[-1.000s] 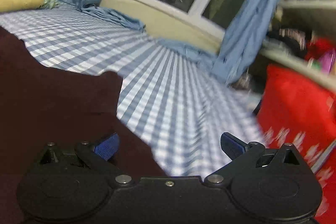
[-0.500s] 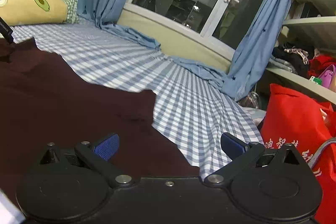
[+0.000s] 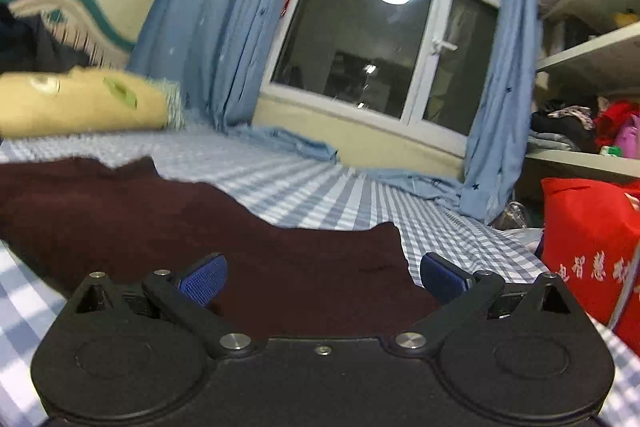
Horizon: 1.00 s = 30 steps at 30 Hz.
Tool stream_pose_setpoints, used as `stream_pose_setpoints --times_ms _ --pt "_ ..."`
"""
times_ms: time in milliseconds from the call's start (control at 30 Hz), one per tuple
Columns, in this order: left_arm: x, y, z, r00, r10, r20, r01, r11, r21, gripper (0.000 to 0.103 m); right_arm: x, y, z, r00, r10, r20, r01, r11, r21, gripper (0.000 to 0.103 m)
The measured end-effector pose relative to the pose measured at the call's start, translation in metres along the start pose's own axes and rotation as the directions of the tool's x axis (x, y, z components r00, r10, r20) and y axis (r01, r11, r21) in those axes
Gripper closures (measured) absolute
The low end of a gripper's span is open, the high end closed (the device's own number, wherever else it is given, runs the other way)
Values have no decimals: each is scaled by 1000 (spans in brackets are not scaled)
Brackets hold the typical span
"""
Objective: Fold small clothes
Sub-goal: 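Move both open grippers to the side edge of the folded shirt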
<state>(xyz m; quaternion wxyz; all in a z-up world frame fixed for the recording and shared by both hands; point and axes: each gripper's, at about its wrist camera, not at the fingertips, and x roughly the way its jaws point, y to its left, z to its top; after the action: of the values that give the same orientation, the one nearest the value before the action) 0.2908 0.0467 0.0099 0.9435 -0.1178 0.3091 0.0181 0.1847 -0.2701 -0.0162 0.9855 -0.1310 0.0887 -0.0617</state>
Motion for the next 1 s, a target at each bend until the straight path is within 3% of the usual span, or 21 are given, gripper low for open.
stream_pose_setpoints --times_ms 133,300,500,733,1000 --pt "-2 12 -26 999 -34 -24 32 998 -56 0 -17 21 -10 999 -24 35 23 1000 8 0" --pt "10 7 -45 993 -113 -25 111 991 -71 0 -14 39 -23 997 -71 16 71 997 -31 0" --pt "34 -2 -44 977 -211 -24 208 973 -102 1 4 59 -34 996 -87 -10 86 993 -82 0" --pt "66 -9 -37 981 -192 -10 190 976 -103 1 25 67 -33 990 -85 -113 71 990 -124 0" --pt "69 -5 -38 978 -209 8 209 973 -94 0 13 61 -30 996 -64 -58 59 995 -83 0"
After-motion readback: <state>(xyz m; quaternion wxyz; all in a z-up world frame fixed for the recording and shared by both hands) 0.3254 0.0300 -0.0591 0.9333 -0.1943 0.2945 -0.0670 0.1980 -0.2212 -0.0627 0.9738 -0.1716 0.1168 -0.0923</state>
